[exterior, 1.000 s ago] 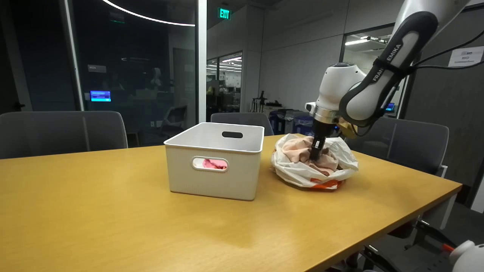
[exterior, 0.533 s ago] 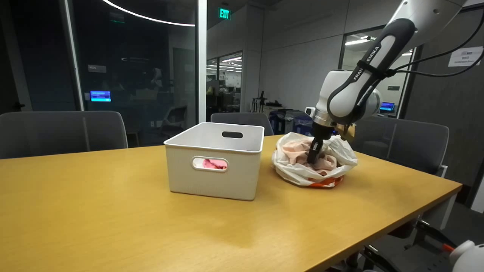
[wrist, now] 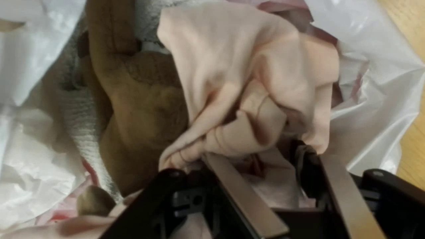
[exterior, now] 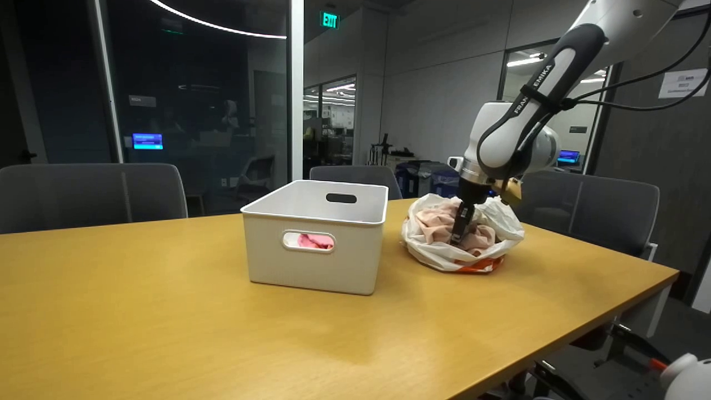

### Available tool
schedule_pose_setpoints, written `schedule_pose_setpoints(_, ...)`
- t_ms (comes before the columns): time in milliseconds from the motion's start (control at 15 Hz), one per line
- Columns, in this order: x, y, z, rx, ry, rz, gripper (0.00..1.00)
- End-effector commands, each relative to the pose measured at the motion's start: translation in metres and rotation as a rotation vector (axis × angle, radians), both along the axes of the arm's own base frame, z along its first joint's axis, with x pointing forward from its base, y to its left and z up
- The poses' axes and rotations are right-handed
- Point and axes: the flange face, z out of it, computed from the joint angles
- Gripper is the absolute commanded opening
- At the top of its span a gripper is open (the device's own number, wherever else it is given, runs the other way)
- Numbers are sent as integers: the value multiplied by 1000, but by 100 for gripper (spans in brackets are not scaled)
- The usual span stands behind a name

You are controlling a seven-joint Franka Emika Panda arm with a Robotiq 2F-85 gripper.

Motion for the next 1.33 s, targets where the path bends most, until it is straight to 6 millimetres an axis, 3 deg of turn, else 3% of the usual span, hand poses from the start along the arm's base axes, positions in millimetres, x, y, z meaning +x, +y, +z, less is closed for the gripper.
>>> schedule_pose_setpoints(0, -13, 8, 27, -32, -13, 28, 85)
schedule_pose_setpoints(133, -20, 15, 42, -49, -32, 41, 99)
schedule_pose_setpoints(467, -40, 37, 69, -21, -63, 69, 100)
schedule_pose_setpoints(533, -44, 44, 69, 19, -48, 66, 100)
schedule_pose_setpoints(667, -43, 80, 47, 119, 10, 51, 100)
schedule_pose_setpoints(867, -33, 105, 41, 260, 69, 61, 100)
schedule_pose_setpoints(1000, -45, 97, 44, 299, 73, 66, 100)
schedule_pose_setpoints(1267, -46, 53, 44, 309, 79, -36, 100)
